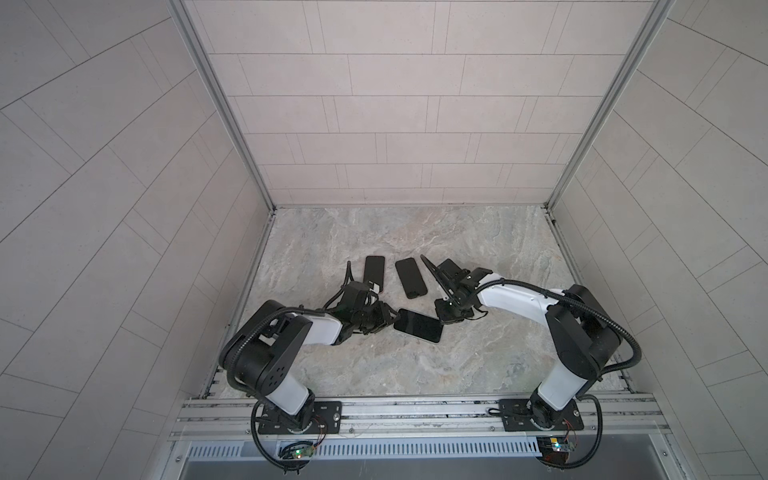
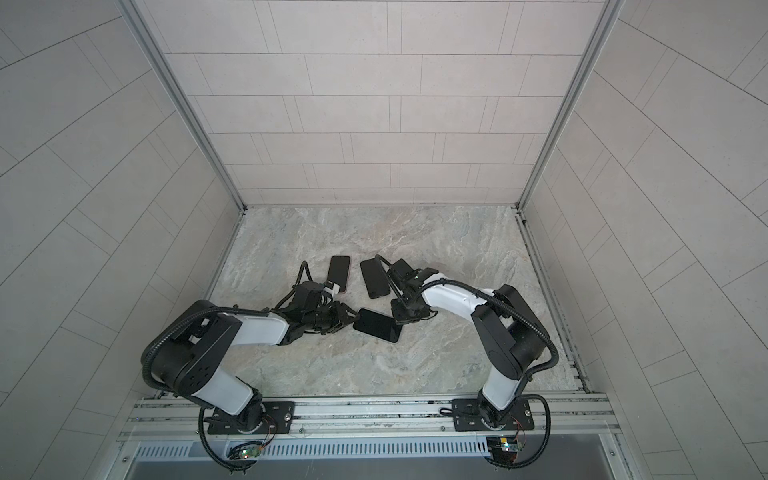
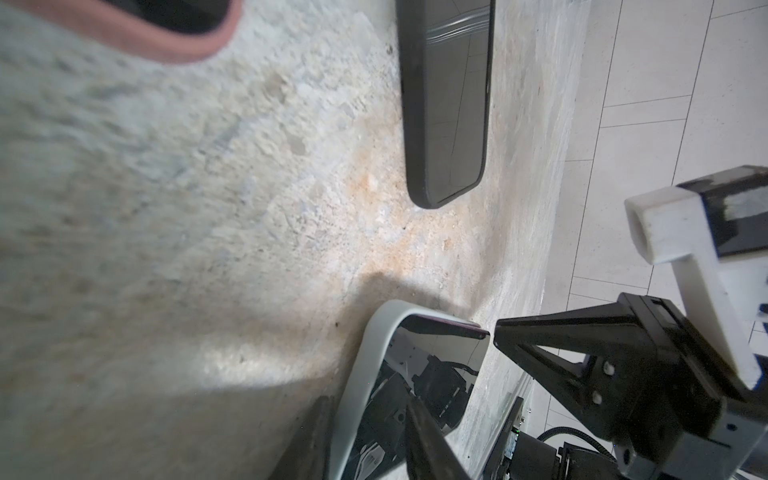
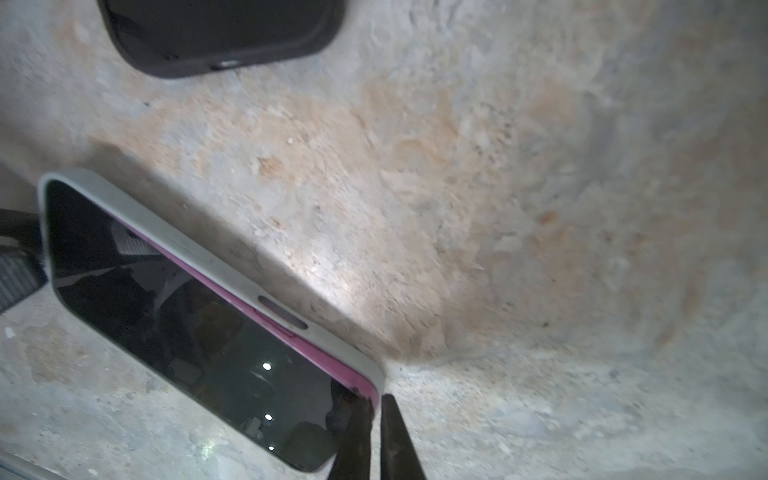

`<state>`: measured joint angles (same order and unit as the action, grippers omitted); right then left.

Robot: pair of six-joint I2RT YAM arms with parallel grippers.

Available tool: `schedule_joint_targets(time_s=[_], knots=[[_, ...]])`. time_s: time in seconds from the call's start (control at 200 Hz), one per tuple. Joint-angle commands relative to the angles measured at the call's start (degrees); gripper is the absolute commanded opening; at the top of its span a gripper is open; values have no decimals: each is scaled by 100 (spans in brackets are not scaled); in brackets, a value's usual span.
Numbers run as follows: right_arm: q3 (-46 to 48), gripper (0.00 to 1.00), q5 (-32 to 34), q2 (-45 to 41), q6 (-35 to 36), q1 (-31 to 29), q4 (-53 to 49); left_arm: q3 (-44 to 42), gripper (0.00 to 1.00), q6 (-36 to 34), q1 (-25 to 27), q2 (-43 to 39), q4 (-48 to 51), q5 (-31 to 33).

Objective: Put the phone into the phone case

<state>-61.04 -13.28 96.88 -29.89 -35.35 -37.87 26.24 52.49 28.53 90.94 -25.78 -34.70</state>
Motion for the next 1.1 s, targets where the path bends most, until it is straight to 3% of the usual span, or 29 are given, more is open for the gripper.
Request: schedule_joint_targets(time_s=[0.0,0.22,1.091], knots=[[-178,11,277,-145,311,-24,-524,31,36,-36,38,-1,19,-41],[-213,11,-173,-82,341,-24,-335,-31,36,-28,38,-80,-2,-24],[-64,10,-54,533,441,-92,-194,-491,36,130,32,-41,-424,-159]])
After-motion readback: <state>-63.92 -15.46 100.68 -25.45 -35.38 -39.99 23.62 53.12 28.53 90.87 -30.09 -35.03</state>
